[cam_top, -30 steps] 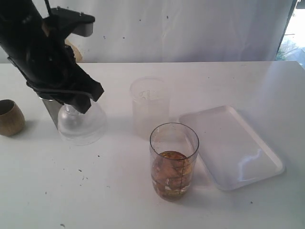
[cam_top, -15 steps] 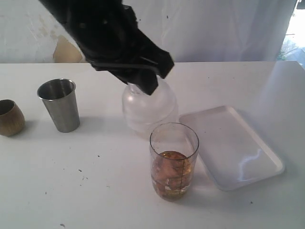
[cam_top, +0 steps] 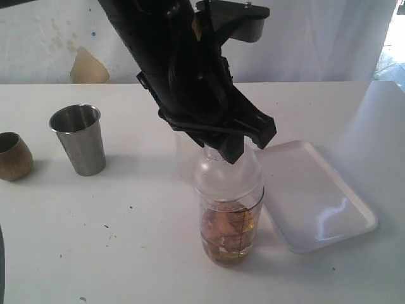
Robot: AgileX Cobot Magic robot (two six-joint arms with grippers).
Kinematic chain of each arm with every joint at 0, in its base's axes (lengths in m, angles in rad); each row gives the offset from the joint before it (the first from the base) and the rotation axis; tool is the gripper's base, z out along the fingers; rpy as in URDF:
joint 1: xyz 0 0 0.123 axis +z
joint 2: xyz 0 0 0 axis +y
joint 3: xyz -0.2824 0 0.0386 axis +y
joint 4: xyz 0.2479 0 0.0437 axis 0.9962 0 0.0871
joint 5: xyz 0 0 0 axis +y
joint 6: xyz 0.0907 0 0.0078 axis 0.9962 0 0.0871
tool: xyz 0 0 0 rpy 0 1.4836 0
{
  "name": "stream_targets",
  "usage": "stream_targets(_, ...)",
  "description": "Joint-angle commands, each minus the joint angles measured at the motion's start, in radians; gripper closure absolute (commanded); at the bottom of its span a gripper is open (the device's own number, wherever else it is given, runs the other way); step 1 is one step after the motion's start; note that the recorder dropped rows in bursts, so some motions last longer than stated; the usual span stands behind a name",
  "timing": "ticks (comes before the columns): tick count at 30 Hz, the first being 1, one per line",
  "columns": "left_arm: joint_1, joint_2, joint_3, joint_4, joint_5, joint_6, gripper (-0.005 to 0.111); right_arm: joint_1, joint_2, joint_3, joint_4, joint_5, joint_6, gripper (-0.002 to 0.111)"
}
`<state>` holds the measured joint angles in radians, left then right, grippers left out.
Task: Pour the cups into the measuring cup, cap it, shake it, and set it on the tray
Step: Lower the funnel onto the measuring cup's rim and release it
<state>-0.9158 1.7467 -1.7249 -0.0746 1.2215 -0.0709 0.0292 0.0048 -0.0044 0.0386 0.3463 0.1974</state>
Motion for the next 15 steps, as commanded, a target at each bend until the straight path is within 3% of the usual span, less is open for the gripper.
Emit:
stream_targets(1,-0.005,0.023,-0.01,-0.016,0.0,-0.002,0.107,-0.008,-0.005,0.004,-0.006,-0.002,0.0,0.108)
stream_targets(12,-0.005,0.046,-0.01,-0.026,-0.004,0.052,0.107,-0.008,-0.005,0.004,-0.006,-0.002,0.0,0.108)
stream_targets(14,-0.005,0.046,-0.01,-0.026,-0.017,0.071,0.097,-0.008,-0.005,0.004,-0.006,-0.002,0.0,0.108)
stream_targets(15,-0.005,0.046,-0.01,-0.026,-0.027,0.071,0.086,-0.008,-0.005,0.004,-0.006,-0.002,0.0,0.108)
